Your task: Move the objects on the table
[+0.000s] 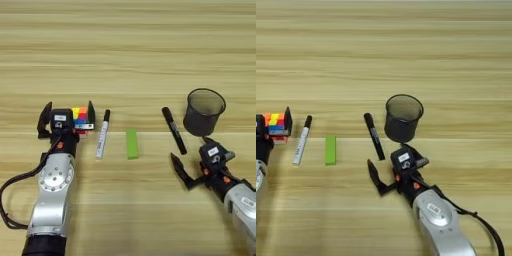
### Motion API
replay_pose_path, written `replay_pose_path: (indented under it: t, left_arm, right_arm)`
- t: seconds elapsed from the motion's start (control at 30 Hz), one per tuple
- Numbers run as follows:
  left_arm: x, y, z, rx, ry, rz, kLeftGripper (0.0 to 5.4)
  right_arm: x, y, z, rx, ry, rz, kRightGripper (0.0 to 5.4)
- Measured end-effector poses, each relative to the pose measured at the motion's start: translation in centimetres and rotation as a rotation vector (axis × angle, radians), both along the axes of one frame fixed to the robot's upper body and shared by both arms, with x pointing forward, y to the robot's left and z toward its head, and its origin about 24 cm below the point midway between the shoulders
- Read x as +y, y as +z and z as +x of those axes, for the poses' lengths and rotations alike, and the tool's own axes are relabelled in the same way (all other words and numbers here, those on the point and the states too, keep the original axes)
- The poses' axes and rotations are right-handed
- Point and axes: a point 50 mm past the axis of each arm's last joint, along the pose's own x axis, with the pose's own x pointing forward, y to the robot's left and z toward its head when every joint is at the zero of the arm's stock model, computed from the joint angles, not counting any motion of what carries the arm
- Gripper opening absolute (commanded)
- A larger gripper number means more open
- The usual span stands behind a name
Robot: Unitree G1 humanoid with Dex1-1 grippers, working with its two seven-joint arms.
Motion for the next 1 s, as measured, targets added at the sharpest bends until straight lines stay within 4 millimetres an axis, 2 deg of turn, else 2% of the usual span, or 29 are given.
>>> replay_pose_path:
  t: [0.23,0.37,0.73,1.0]
  left_arm:
    - [0.0,0.0,0.0,0.0,0.0,0.0,5.38]
    - [0.0,0.1,0.0,-0.002,0.0,0.0,5.38]
    - [0.0,0.2,0.0,-0.003,0.0,0.0,5.38]
    - [0.0,0.2,0.0,-0.003,0.0,0.0,5.4]
  right_arm:
    - [1.2,0.0,1.1,-0.012,0.008,-0.009,5.4]
    - [1.7,-1.0,1.2,0.064,-0.001,0.028,5.4]
    - [1.8,-1.4,2.1,0.067,-0.009,0.036,5.4]
    - [1.9,-1.5,2.2,0.064,-0.008,0.039,4.68]
